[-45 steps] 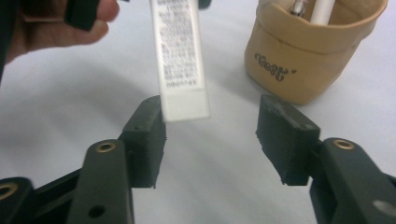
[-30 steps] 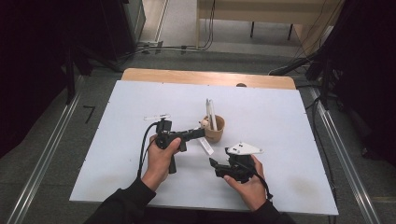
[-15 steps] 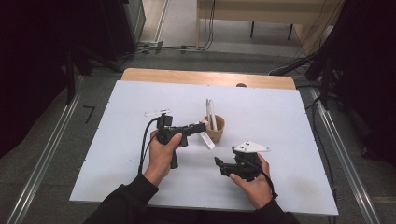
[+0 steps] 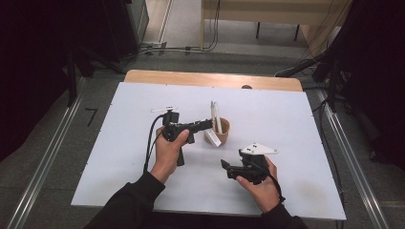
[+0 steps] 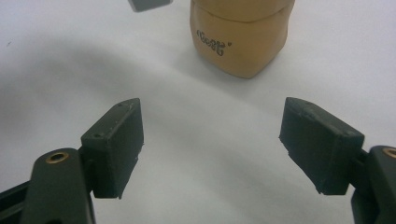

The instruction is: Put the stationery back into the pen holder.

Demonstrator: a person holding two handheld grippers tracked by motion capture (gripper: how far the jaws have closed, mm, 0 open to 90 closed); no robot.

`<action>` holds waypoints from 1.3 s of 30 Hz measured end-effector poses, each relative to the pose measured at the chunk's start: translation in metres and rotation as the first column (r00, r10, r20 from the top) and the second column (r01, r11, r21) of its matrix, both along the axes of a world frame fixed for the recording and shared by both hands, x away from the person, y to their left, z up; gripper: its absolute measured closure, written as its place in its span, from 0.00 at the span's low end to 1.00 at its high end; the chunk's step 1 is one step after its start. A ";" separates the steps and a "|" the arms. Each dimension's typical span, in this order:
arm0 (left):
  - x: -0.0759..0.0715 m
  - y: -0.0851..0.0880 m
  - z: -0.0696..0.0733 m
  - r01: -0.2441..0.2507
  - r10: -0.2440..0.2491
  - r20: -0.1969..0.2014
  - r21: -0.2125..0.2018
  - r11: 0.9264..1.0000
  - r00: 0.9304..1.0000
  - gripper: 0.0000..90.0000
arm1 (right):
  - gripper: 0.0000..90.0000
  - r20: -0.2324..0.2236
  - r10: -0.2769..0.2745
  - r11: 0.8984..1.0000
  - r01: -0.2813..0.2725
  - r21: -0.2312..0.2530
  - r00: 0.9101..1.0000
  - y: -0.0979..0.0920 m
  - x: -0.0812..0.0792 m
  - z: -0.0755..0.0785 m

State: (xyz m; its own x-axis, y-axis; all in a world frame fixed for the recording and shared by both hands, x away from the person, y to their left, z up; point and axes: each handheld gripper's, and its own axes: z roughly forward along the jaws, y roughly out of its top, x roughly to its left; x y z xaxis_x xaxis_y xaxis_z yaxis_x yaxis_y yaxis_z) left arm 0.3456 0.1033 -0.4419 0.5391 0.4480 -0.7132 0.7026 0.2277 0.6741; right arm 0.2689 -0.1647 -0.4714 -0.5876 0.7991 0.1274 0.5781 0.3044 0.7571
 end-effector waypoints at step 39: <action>0.038 -0.023 0.011 -0.076 0.073 0.041 0.080 0.994 0.996 0.73 | 0.23 -0.023 -0.008 1.000 0.008 0.006 1.000 -0.003 0.004 -0.004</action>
State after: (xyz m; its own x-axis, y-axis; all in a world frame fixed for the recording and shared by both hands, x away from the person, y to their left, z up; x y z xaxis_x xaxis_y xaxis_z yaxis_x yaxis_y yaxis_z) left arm 0.3834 0.0804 -0.4304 0.5281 0.5436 -0.6523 0.6590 0.2221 0.7186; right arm 0.2733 -0.1676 -0.4752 -0.5778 0.8031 0.1455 0.5975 0.2948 0.7457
